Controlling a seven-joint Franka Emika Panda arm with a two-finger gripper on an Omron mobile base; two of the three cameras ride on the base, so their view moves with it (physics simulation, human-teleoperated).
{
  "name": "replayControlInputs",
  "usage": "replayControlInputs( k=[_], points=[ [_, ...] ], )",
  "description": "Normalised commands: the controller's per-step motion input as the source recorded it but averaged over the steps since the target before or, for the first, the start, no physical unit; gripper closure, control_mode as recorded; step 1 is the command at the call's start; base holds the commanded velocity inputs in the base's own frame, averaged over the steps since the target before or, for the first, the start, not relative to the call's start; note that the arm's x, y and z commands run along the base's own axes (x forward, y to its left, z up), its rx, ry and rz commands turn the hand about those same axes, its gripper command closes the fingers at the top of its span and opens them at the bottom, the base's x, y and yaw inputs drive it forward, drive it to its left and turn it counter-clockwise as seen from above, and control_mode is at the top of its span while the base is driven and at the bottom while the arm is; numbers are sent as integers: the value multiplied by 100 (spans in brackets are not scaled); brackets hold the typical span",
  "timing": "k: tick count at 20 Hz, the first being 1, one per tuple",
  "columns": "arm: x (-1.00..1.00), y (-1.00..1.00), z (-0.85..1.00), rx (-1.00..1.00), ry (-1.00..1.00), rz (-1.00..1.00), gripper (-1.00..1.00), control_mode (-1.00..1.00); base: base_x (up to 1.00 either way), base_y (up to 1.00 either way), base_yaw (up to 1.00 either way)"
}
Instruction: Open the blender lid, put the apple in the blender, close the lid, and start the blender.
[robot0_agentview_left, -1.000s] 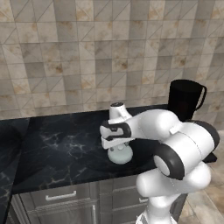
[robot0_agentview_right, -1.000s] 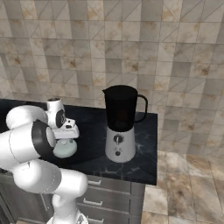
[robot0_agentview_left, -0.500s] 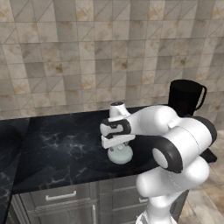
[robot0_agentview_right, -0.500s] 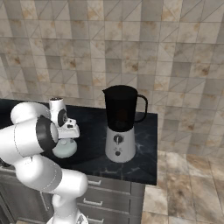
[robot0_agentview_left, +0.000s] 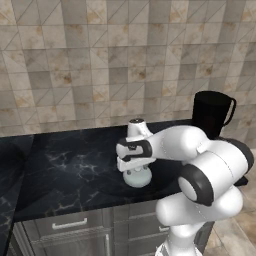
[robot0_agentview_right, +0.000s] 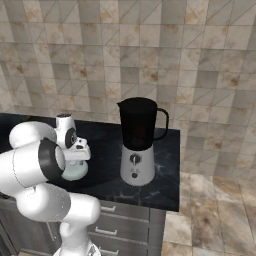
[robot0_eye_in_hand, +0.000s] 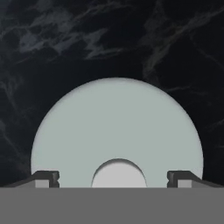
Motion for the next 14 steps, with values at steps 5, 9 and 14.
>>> replayControlInputs(
  k=[5, 9, 14],
  points=[
    [-3, 0, -27, 0, 0, 0, -100, -100, 0, 0, 0],
    [-1, 0, -41, 0, 0, 0, 100, -100, 0, 0, 0],
    [-5, -5, -27, 4, 0, 0, 100, -100, 0, 0, 0]
  ],
)
